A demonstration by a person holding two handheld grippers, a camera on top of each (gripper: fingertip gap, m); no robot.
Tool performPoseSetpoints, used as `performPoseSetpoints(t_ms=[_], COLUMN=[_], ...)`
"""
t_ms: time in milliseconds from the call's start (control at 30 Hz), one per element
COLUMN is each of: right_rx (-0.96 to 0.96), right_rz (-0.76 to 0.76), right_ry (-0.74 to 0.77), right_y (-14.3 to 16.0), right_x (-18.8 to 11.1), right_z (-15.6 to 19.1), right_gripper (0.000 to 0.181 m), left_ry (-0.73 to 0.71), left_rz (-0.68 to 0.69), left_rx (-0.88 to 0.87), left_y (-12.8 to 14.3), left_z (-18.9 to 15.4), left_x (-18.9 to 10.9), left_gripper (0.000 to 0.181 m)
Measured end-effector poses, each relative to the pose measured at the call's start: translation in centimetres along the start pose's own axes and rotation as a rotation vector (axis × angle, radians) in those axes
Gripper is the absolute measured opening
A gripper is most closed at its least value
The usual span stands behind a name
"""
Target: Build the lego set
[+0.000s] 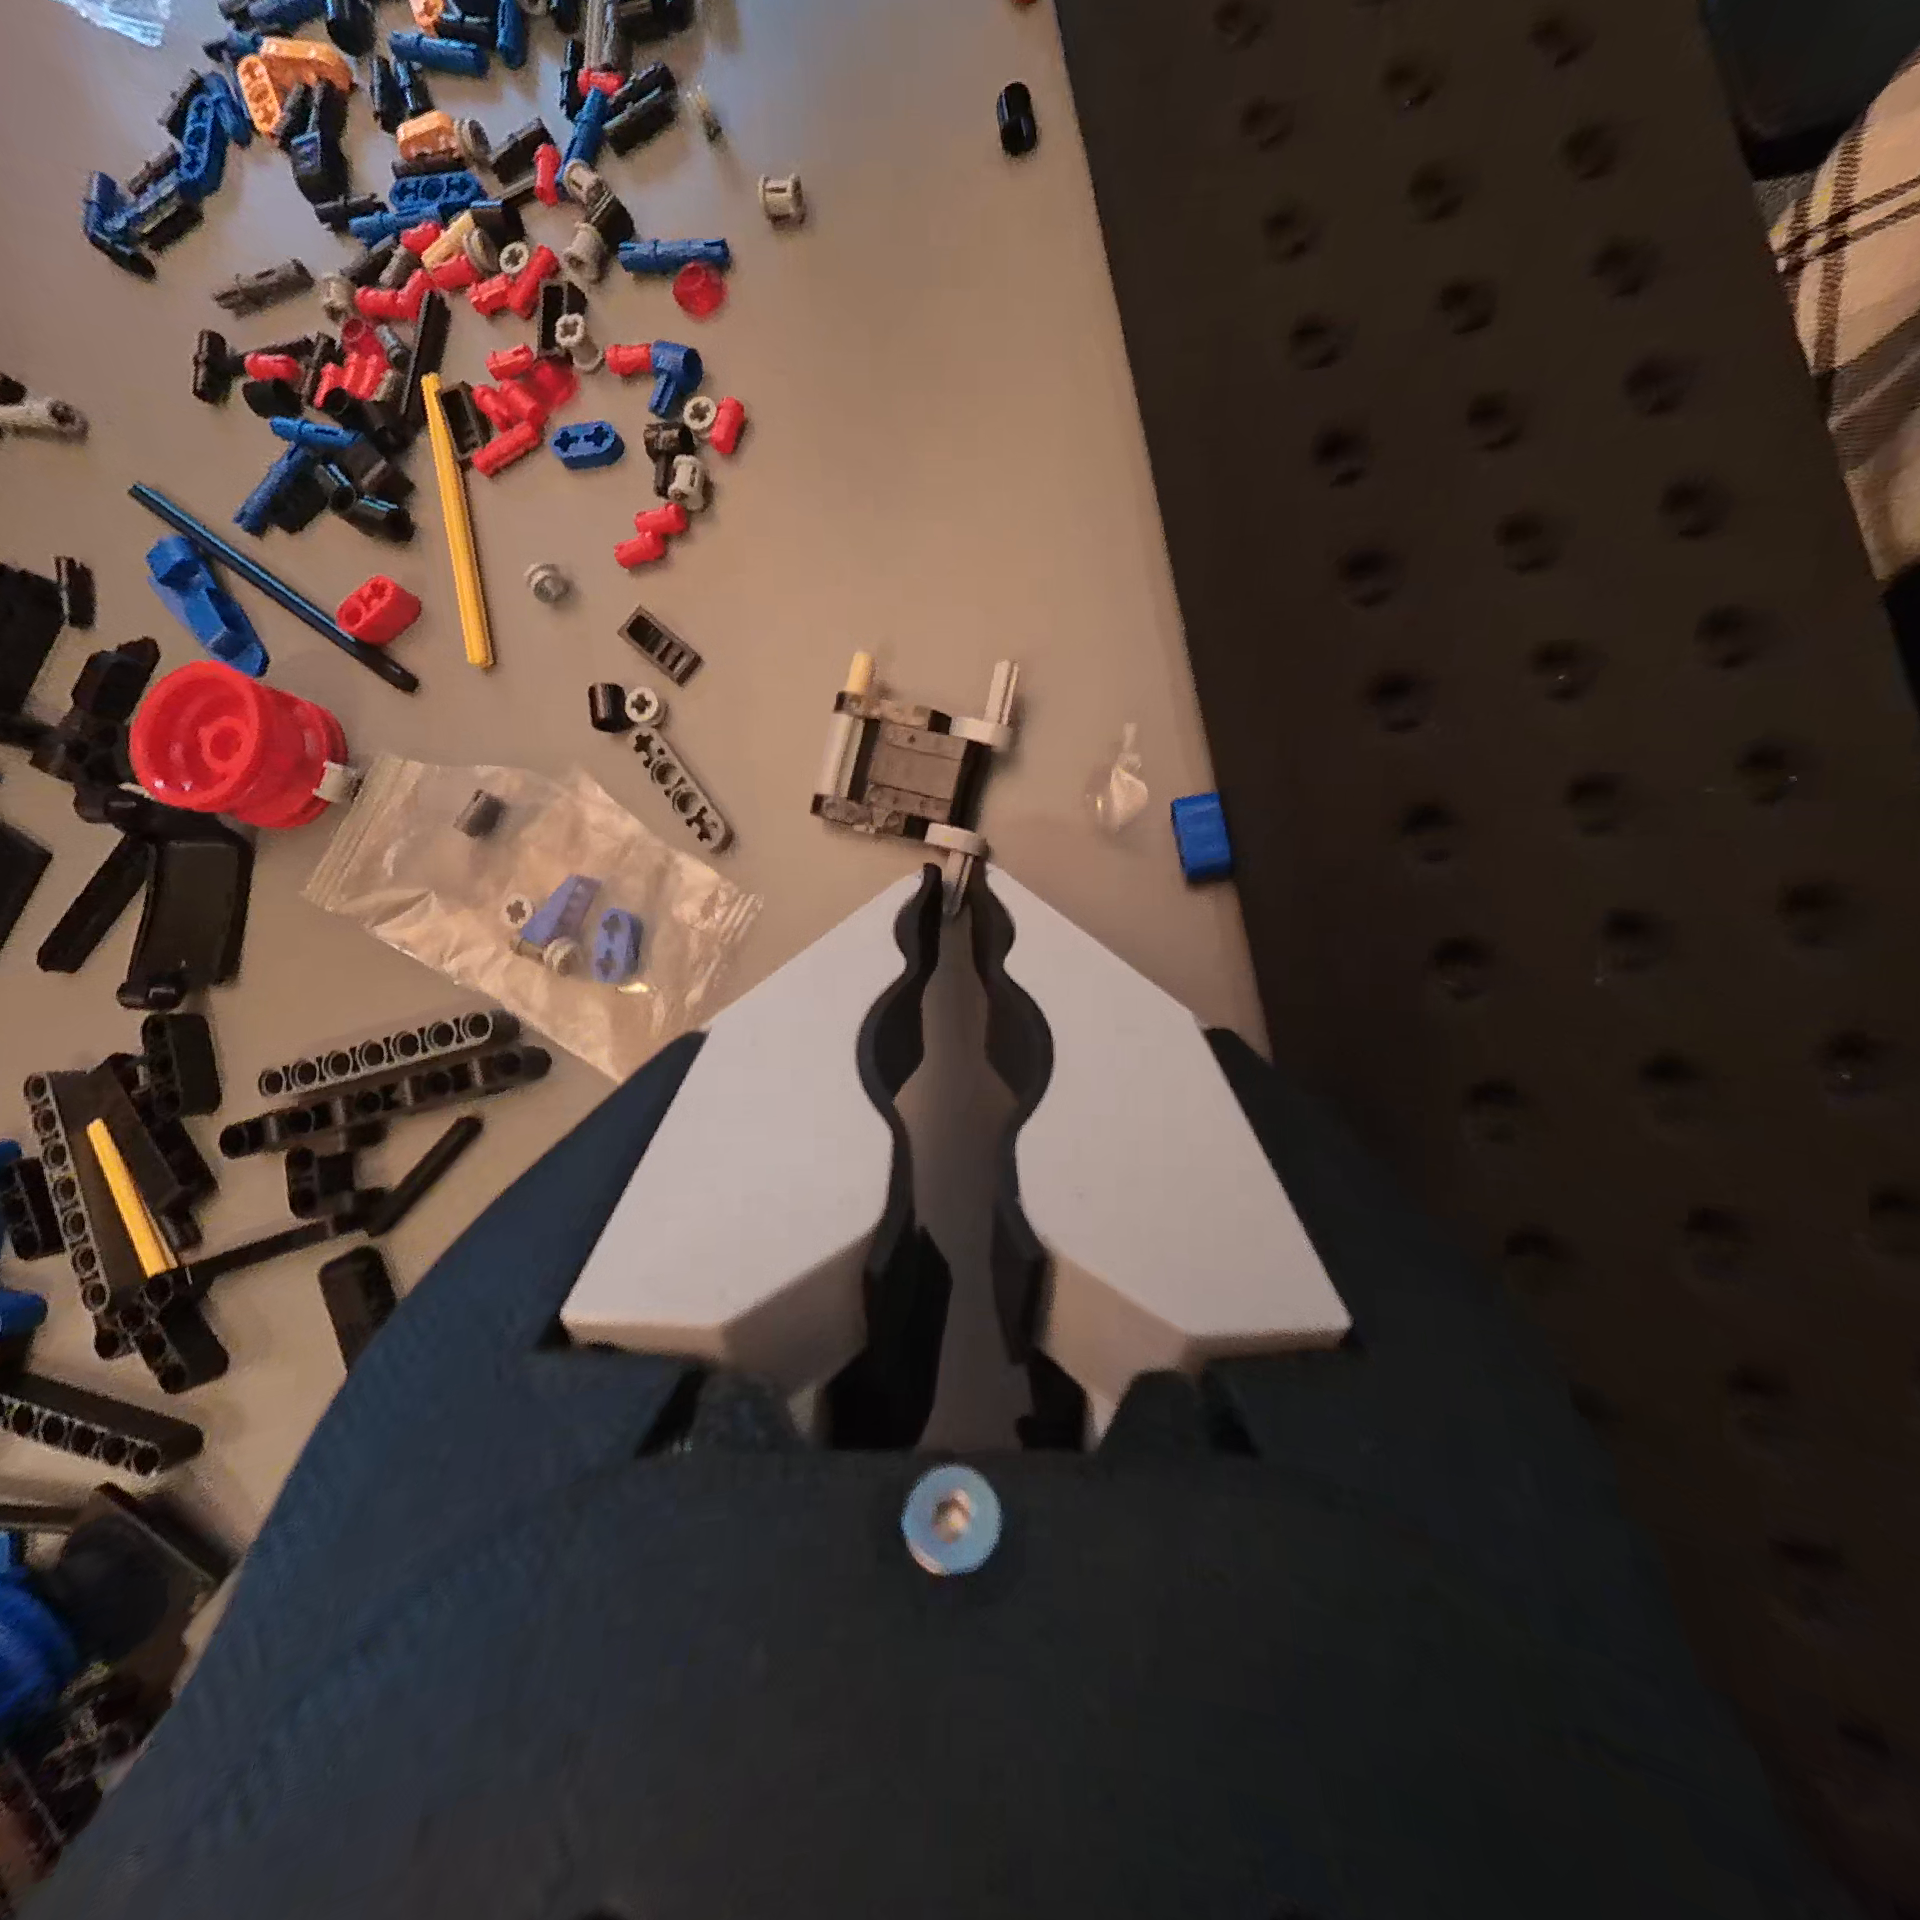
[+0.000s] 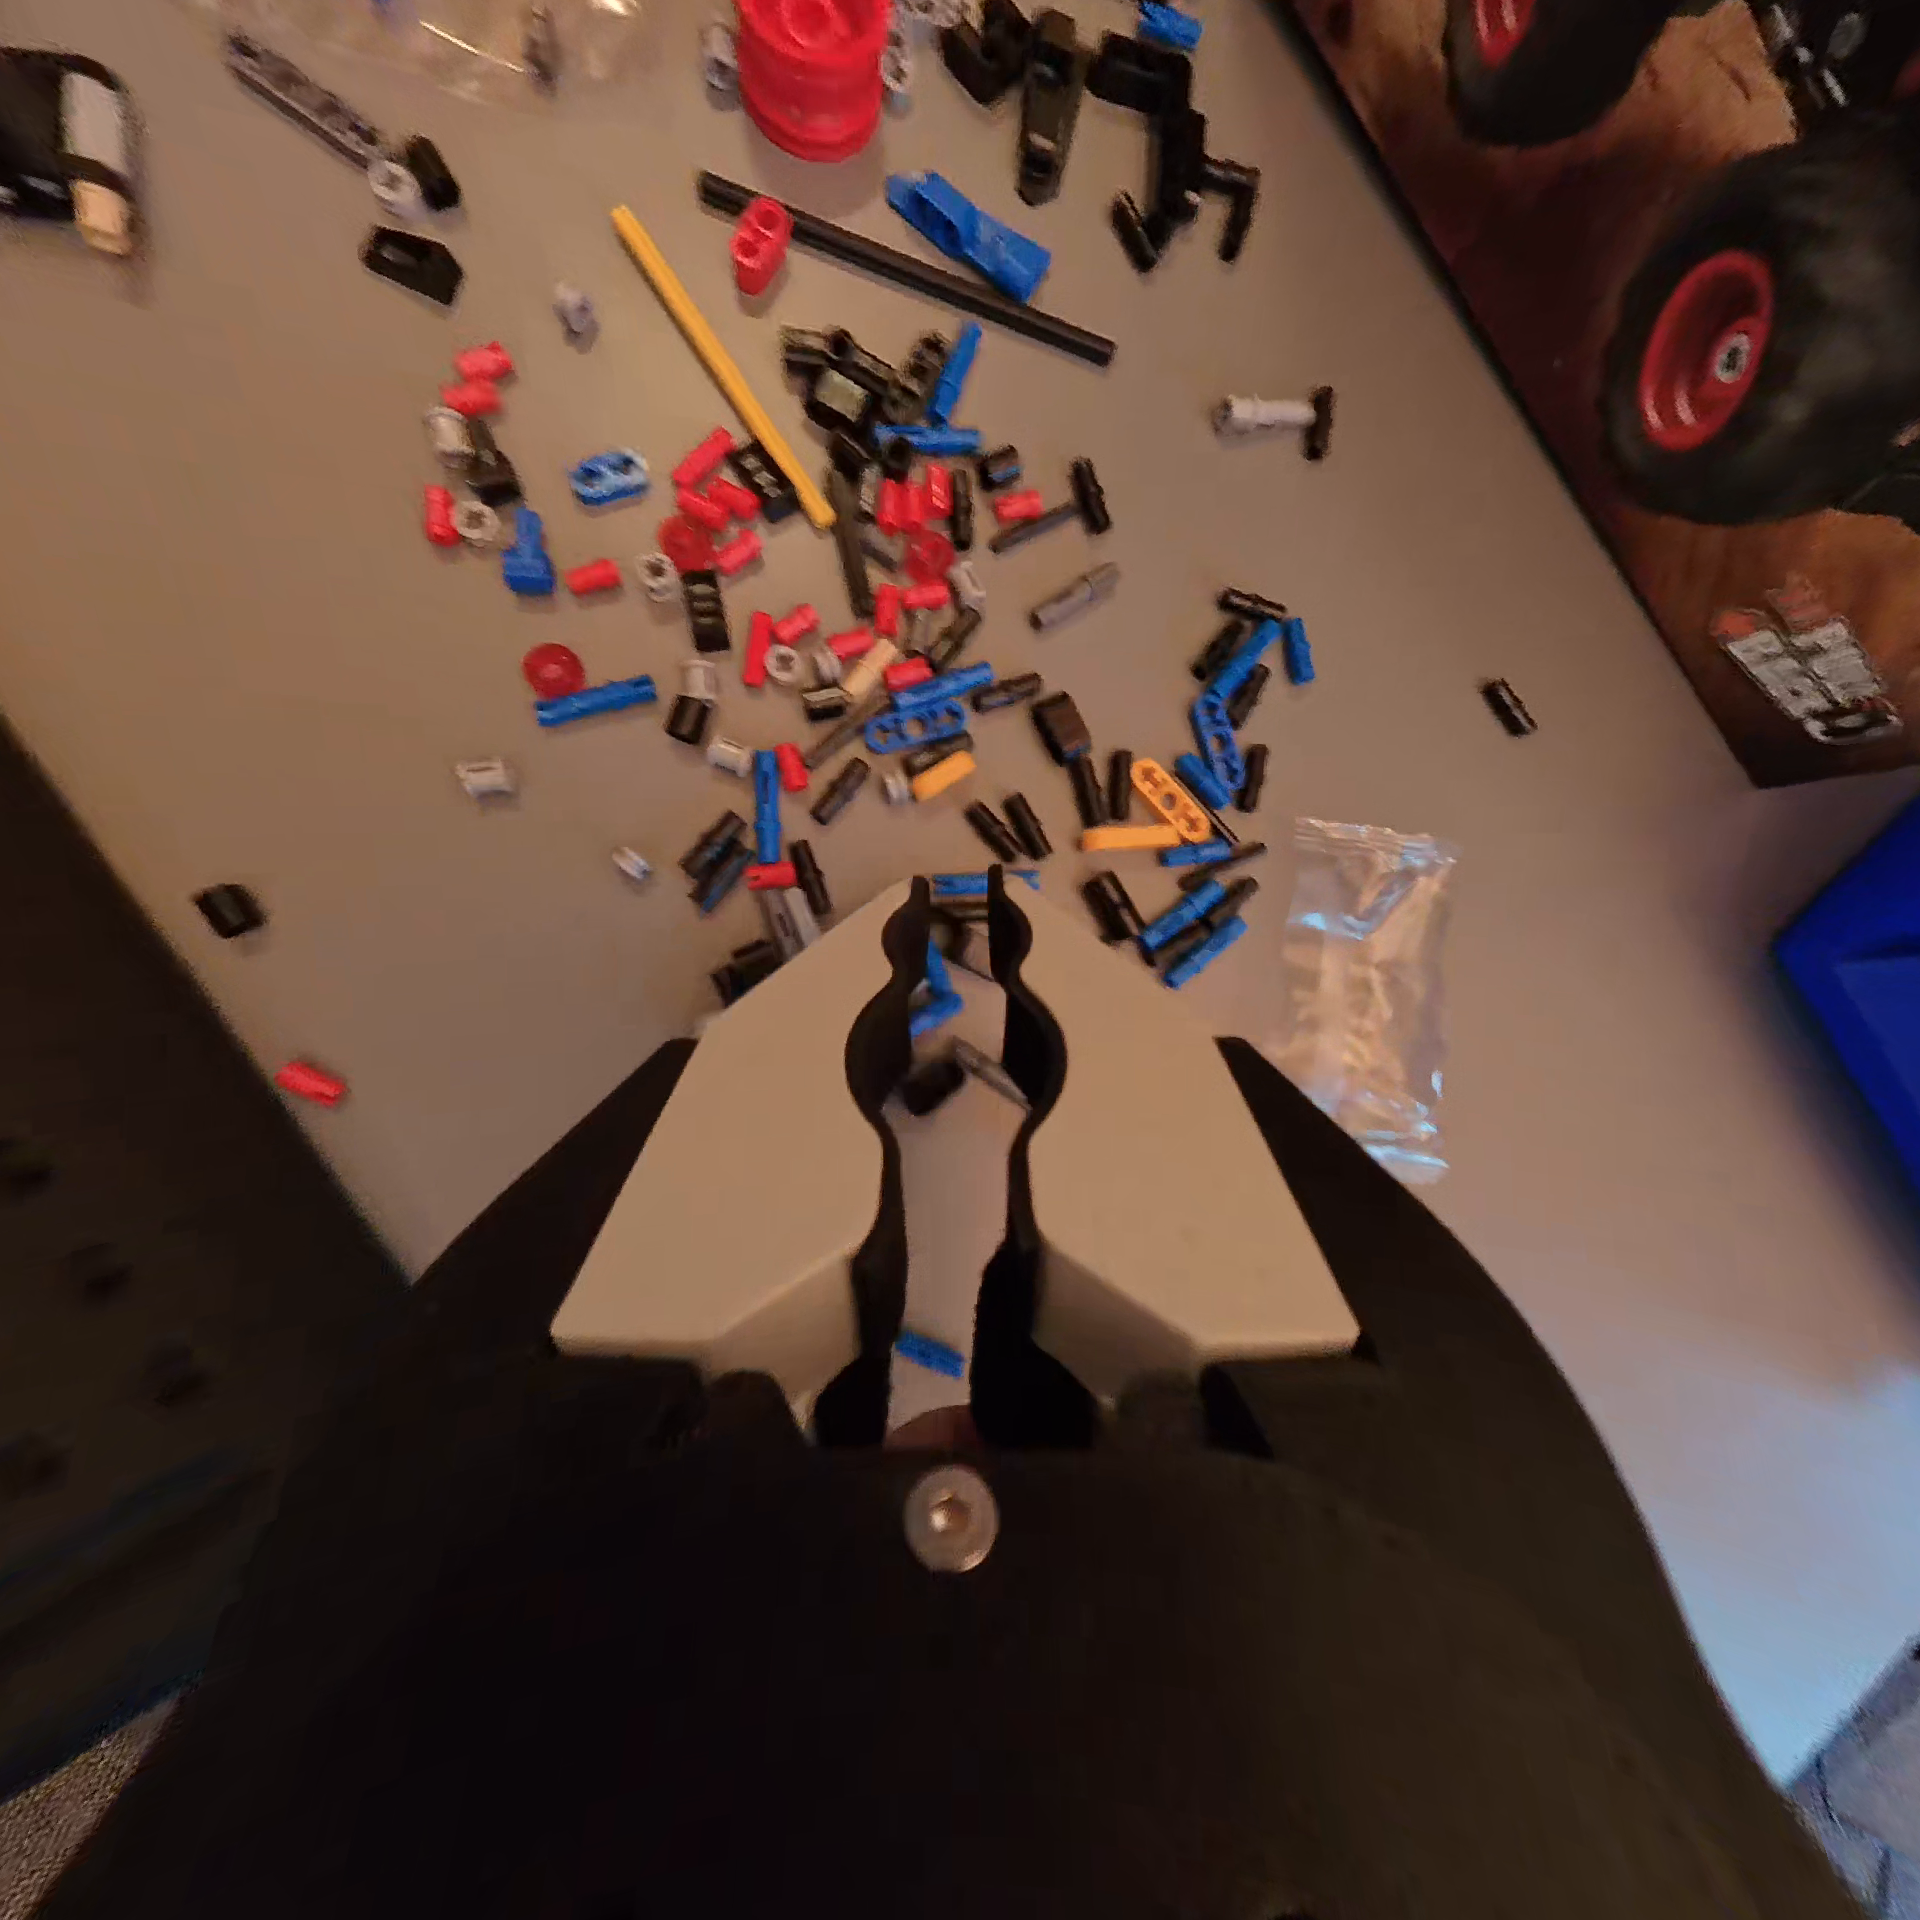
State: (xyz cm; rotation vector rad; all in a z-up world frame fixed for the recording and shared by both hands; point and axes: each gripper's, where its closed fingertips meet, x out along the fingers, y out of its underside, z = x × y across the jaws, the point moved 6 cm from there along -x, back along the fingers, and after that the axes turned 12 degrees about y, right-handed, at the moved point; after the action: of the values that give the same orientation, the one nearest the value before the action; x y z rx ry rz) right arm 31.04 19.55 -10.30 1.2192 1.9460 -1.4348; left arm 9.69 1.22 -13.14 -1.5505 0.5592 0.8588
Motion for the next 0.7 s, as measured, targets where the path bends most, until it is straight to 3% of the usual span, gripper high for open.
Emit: performPoseSetpoints(t_ms=[267, 700], right_rx=[-0.02, 0.144], right_rz=[-0.059, -0.013], right_ry=[-0.077, -0.131], right_y=[-2.1, -2.9], right_x=[2.0, 4.0], right_z=[2.6, 2.0], right_gripper=[0.01, 0.001], left_ry=[-0.029, -0.032], left_rz=[-0.01, -0.015], left_rx=[-0.034, -0.033], left_y=[0.9, 1.0], left_z=[-0.3, -0.2], left_x=[-0.7, -0.8], left_gripper=[0.009, 0.013])
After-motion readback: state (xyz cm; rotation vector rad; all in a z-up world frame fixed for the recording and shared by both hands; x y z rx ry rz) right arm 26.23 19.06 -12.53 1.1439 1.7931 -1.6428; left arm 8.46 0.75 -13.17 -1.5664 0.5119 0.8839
